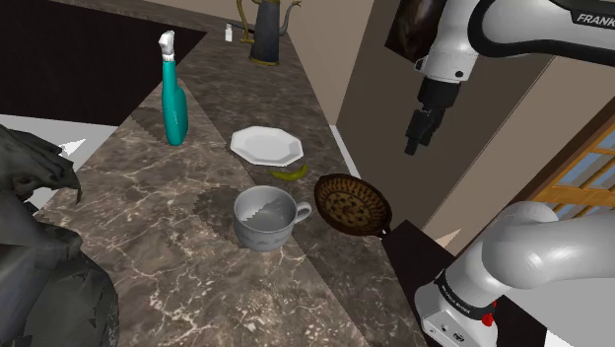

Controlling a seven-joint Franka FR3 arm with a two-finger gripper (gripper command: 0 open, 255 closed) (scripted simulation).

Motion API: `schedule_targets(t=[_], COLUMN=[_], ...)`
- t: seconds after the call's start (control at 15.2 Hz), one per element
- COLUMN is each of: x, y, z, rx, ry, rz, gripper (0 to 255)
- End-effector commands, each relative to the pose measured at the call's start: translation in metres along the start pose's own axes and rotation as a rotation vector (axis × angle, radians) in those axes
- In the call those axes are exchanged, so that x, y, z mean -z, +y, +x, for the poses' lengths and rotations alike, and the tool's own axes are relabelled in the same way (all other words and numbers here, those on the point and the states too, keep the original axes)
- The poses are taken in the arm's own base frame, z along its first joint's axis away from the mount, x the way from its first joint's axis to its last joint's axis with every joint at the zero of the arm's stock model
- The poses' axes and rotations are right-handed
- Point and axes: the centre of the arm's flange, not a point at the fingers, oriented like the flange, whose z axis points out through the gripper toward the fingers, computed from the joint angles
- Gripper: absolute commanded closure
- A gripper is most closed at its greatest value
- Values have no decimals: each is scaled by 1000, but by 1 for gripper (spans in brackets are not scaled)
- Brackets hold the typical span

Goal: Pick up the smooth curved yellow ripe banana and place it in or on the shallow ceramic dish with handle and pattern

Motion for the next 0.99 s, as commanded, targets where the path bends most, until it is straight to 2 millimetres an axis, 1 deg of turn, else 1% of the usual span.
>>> schedule_targets(t=[0.0, 0.2, 0.46, 0.73, 0.92], x=[0, -7, -17, -25, -30], y=[0, -18, -47, -83, -113], z=[0, 31, 70, 103, 124], rx=[0, 124, 289, 454, 578], ry=[0, 21, 49, 76, 97], rz=[0, -3, -7, -11, -14], gripper=[0, 0, 0, 0, 0])
